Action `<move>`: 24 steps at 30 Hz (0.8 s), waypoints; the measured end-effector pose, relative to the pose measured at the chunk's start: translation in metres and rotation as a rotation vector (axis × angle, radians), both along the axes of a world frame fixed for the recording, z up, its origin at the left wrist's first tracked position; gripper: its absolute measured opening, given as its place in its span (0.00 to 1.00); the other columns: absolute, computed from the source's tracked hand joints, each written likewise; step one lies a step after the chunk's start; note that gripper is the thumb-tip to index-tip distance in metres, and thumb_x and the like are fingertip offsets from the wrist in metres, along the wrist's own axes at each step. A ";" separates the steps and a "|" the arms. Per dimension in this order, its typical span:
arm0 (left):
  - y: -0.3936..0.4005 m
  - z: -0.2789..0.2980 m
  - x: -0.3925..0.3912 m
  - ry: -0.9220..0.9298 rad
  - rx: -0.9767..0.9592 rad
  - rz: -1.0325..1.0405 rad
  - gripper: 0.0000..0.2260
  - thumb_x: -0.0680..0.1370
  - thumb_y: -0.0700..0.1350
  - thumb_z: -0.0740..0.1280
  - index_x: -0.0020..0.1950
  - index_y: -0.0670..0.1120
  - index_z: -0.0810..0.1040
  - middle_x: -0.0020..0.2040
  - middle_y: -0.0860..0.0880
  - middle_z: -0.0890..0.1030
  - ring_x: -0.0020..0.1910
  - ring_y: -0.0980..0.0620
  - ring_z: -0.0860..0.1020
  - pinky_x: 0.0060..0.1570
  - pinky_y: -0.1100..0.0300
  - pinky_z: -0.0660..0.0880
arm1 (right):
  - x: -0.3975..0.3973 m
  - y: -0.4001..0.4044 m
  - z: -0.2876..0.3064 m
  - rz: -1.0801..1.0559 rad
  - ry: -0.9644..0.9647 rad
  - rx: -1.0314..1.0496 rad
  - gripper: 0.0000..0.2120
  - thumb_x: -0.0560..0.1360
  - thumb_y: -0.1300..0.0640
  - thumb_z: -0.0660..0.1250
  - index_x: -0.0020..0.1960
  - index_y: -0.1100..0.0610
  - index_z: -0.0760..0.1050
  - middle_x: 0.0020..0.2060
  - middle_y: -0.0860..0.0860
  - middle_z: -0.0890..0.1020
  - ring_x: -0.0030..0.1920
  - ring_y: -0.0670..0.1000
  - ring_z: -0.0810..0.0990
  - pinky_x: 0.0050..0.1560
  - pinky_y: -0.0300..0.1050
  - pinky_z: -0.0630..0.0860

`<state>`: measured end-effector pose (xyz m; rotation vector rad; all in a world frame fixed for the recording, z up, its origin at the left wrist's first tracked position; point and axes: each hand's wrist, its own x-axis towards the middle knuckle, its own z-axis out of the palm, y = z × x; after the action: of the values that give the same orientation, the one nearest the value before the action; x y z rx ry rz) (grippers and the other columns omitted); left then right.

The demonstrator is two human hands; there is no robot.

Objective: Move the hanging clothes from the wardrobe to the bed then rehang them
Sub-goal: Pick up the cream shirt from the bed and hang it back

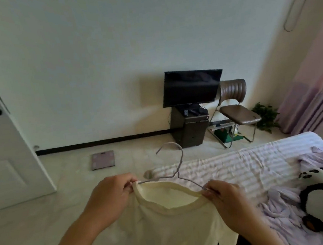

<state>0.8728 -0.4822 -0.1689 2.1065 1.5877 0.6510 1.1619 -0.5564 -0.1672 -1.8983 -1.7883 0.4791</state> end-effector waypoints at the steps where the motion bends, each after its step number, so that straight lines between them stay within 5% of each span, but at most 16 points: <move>1: -0.008 0.002 -0.010 -0.009 0.007 0.049 0.07 0.78 0.48 0.66 0.49 0.60 0.82 0.41 0.61 0.83 0.42 0.60 0.80 0.43 0.55 0.78 | -0.006 0.004 0.003 0.052 -0.001 0.003 0.08 0.78 0.55 0.67 0.41 0.48 0.79 0.34 0.40 0.81 0.42 0.39 0.78 0.40 0.34 0.71; 12: -0.133 0.026 -0.152 0.046 0.272 0.598 0.09 0.77 0.41 0.67 0.50 0.55 0.82 0.36 0.56 0.83 0.35 0.52 0.81 0.33 0.56 0.76 | -0.146 0.021 0.038 0.567 0.039 0.031 0.07 0.79 0.54 0.66 0.46 0.47 0.81 0.40 0.40 0.82 0.44 0.38 0.78 0.47 0.36 0.76; 19: -0.213 0.035 -0.262 0.025 0.306 0.761 0.12 0.77 0.38 0.68 0.46 0.56 0.81 0.32 0.63 0.78 0.33 0.59 0.77 0.32 0.60 0.73 | -0.281 0.001 0.049 0.757 0.071 0.169 0.08 0.77 0.58 0.69 0.40 0.55 0.81 0.32 0.43 0.79 0.37 0.43 0.77 0.37 0.33 0.70; 24: -0.276 0.037 -0.348 0.039 0.270 0.835 0.10 0.78 0.41 0.66 0.47 0.56 0.82 0.33 0.59 0.81 0.34 0.59 0.78 0.32 0.60 0.74 | -0.390 -0.032 0.055 0.887 0.097 0.206 0.07 0.77 0.58 0.69 0.41 0.54 0.82 0.32 0.40 0.78 0.39 0.42 0.77 0.39 0.31 0.69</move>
<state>0.5247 -0.7586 -0.1317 1.5439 2.5249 1.1325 0.7723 -0.5886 -0.1124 -0.8487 -2.4339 0.6250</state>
